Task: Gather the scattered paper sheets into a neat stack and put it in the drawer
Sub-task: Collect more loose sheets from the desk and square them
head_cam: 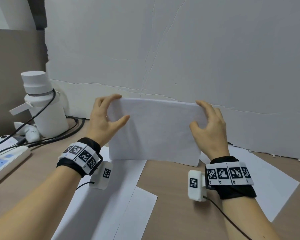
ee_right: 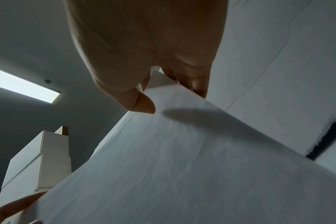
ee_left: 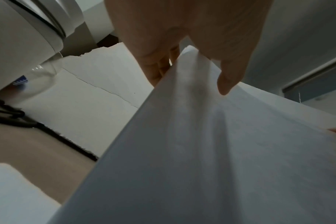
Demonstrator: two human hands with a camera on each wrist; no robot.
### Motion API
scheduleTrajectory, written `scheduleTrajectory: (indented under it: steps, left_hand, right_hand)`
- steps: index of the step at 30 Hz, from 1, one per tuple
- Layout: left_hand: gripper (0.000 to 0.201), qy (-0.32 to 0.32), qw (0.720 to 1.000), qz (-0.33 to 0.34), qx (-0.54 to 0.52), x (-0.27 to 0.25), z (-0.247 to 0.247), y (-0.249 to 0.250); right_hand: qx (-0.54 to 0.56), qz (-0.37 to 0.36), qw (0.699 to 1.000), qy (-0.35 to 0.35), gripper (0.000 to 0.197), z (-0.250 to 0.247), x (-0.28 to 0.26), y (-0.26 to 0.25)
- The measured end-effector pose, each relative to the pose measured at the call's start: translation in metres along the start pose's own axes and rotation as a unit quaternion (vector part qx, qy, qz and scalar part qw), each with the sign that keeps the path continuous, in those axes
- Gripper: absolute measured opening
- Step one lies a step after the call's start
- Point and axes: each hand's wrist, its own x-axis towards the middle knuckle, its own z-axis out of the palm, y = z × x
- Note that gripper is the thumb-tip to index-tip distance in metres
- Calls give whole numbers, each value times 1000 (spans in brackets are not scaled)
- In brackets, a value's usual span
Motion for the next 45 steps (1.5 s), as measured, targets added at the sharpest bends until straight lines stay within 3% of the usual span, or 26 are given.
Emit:
scheduleTrajectory:
  steps: [2, 3, 5, 7, 10, 12, 18, 22, 27, 33, 35, 38, 40, 43, 45]
  left_hand:
    - [55, 30, 999, 19, -5, 2, -3, 1]
    - [59, 35, 999, 17, -28, 2, -5, 1]
    - [84, 15, 988, -53, -143, 0, -7, -3]
    - [100, -14, 953, -150, -262, -6, -6, -7]
    - [84, -27, 938, -195, -286, -18, 8, -13]
    - [67, 2, 939, -204, -276, -20, 17, -10]
    - [35, 48, 940, -188, -280, -8, 16, 2]
    - [46, 14, 937, -221, -271, -21, 18, -16]
    - [47, -12, 930, -255, -265, -28, 24, -24]
    - [34, -30, 932, -274, -236, -26, 26, -21]
    - [32, -23, 939, -272, -207, -23, 25, -20]
    - [42, -11, 955, -242, -174, -14, 18, -11]
    - [38, 8, 963, -222, -152, -4, 11, -1]
    - [27, 40, 973, -186, -128, 9, 4, 18]
    - [37, 34, 983, -153, -91, 15, -1, 33]
  right_hand:
    - [41, 17, 999, 9, 70, -2, 1, 0]
    - [79, 41, 996, 13, 77, -2, 1, 1]
    - [168, 100, 980, 20, 85, -2, 1, 10]
    - [247, 167, 954, -14, 73, -1, 1, 20]
    - [244, 229, 939, -83, 31, 13, -3, 30]
    - [238, 247, 937, -72, 19, 20, -5, 32]
    - [257, 228, 939, -27, 23, 23, -1, 21]
    - [237, 264, 934, -44, 29, 26, -6, 31]
    - [243, 332, 904, -113, 27, 28, -9, 41]
    - [158, 297, 932, -134, 36, 31, -11, 33]
    - [123, 265, 948, -122, 29, 28, -11, 27]
    - [103, 213, 965, -113, 14, 21, -12, 16]
    - [102, 189, 972, -98, 10, 15, -13, 5]
    - [135, 202, 968, -68, 7, 7, -17, -15]
    - [169, 220, 960, -48, 10, -3, -20, -32]
